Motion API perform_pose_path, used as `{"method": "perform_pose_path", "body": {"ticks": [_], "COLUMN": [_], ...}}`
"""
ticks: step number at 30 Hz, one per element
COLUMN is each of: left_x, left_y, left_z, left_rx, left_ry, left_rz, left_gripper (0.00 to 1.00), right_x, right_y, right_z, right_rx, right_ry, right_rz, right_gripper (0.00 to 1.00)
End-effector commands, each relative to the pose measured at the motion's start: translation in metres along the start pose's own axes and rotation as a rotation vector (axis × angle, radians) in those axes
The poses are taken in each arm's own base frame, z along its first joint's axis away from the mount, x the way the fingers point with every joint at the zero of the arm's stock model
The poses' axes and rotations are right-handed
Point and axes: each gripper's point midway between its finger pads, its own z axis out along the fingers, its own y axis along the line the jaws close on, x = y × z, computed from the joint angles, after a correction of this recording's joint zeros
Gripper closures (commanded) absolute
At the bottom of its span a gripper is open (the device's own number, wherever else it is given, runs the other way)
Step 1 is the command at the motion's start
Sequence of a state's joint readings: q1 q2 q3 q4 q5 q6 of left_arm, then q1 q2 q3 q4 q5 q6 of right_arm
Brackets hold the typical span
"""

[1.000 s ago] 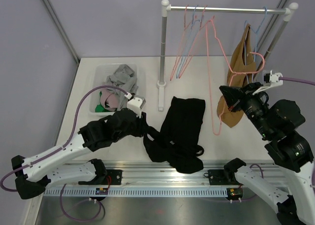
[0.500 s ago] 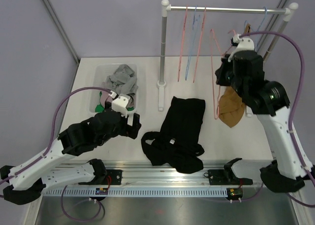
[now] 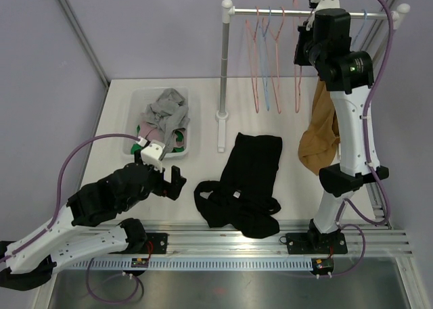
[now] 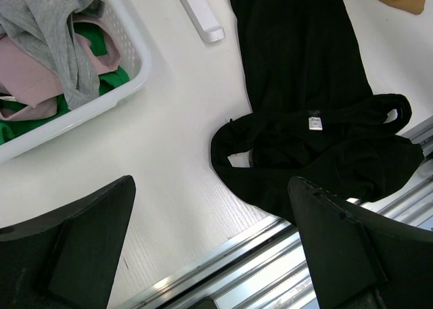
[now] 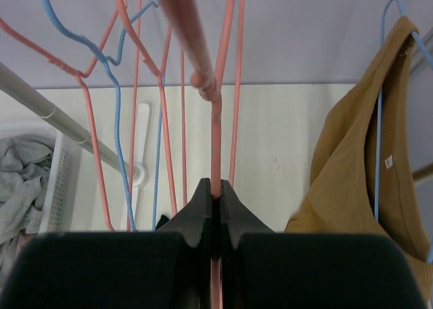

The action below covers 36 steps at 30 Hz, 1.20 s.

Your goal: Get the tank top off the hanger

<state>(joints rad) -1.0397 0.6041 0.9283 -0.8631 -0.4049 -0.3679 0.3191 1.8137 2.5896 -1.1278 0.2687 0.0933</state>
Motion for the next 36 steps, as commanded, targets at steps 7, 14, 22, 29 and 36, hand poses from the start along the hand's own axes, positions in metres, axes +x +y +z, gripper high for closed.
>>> {"method": "perform_pose_path", "body": {"ticks": [7,14,22,29,36], "left_x": [-0.010,-0.009,-0.009,-0.009,-0.008], "left_y": [-0.003,-0.005,-0.001,0.001,0.003], "left_z": [0.000,0.001,0.000,0.002,0.007], "left_rx": [0.017,0.022,0.007,-0.007,-0.022], "left_ry": [-0.051,-0.041,-0.048,-0.043,-0.029], "left_rz": [-0.022,-0.021,-0.028,-0.030,-0.032], "left_gripper": [0.01,0.01,0.01,0.01,0.01], "right_x": [0.018,0.036,0.045,0.054,0.055], "right_y": [0.023,0.035,0.052,0.079,0.094], "right_z": [0.045,0.055,0.072,0.077,0.077], "right_rx": [-0.091,-0.142,-0.179,-0.214,-0.238], "right_ry": [0.058,0.110,0.133,0.142,0.132], "right_rz": [-0.046,-0.053,-0.069,-0.105,-0.113], "right_gripper": [1.00,1.00,1.00,1.00,1.00]}}
